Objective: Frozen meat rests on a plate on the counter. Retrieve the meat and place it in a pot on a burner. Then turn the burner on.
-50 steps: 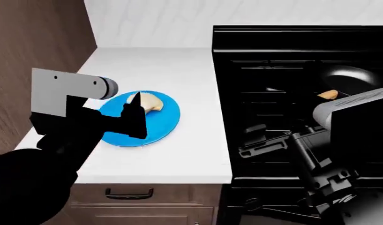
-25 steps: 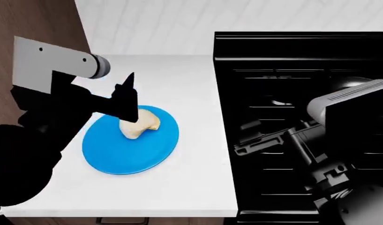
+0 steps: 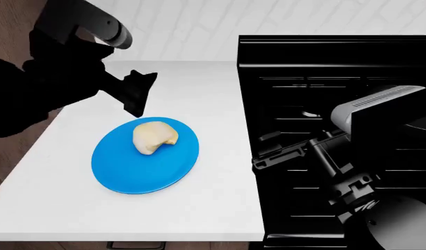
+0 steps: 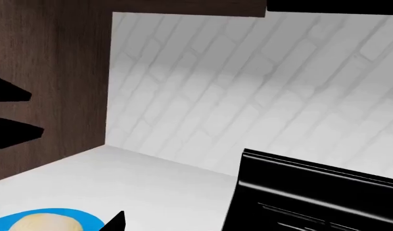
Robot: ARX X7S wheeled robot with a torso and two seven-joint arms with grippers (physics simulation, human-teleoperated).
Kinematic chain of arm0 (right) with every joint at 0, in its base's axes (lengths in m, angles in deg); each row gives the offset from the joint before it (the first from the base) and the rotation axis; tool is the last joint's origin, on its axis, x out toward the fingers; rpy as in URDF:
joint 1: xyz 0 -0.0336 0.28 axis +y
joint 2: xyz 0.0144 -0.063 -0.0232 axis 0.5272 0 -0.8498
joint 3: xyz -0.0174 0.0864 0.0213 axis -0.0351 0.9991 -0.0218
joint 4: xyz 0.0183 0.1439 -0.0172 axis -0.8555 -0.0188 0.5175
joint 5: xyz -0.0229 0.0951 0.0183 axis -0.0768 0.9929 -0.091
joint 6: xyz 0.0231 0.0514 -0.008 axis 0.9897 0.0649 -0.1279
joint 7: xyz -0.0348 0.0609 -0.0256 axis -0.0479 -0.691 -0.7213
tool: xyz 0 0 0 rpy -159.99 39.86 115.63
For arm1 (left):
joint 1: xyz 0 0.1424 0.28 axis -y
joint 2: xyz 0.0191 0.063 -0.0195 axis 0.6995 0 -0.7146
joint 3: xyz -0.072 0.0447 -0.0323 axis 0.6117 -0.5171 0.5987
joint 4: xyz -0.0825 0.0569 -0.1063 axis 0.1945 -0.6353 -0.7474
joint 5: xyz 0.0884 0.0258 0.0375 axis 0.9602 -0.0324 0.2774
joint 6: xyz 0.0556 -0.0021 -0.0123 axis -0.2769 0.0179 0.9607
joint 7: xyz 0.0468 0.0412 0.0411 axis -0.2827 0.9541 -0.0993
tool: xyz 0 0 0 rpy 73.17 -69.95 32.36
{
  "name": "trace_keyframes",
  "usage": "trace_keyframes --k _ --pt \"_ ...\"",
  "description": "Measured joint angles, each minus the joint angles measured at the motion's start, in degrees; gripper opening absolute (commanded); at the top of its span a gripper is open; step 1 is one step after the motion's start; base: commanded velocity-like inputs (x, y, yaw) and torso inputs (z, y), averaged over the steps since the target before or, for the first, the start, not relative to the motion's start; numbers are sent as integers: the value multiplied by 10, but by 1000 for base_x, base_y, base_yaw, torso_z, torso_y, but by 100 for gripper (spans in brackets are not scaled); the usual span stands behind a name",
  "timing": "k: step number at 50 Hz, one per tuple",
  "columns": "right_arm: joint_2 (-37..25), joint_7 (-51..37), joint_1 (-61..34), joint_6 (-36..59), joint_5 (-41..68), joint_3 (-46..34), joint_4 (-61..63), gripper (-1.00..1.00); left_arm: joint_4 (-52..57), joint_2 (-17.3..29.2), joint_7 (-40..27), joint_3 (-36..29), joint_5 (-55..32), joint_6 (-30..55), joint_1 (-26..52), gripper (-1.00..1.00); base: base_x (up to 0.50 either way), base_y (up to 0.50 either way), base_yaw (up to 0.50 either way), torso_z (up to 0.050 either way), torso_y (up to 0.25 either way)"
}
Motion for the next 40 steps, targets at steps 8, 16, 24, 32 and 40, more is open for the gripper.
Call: trace_keyframes --k 8,16,24,32,40 --pt "-1 -2 1 -4 2 -2 -3 100 -69 1 51 -29 -2 12 28 100 0 0 0 0 0" --pt "-4 -7 2 -4 8 -1 -1 100 -121 -7 63 -35 -13 34 37 100 0 0 0 0 0" --pt "-6 -13 1 -3 15 0 2 100 -156 -14 69 -47 -22 52 36 100 0 0 0 0 0" --pt "-8 -18 -2 0 22 2 4 100 -182 -18 88 -76 -18 53 43 100 0 0 0 0 0" --pt "-10 -22 -4 1 28 4 4 100 -213 -27 112 -114 -1 38 52 100 0 0 0 0 0"
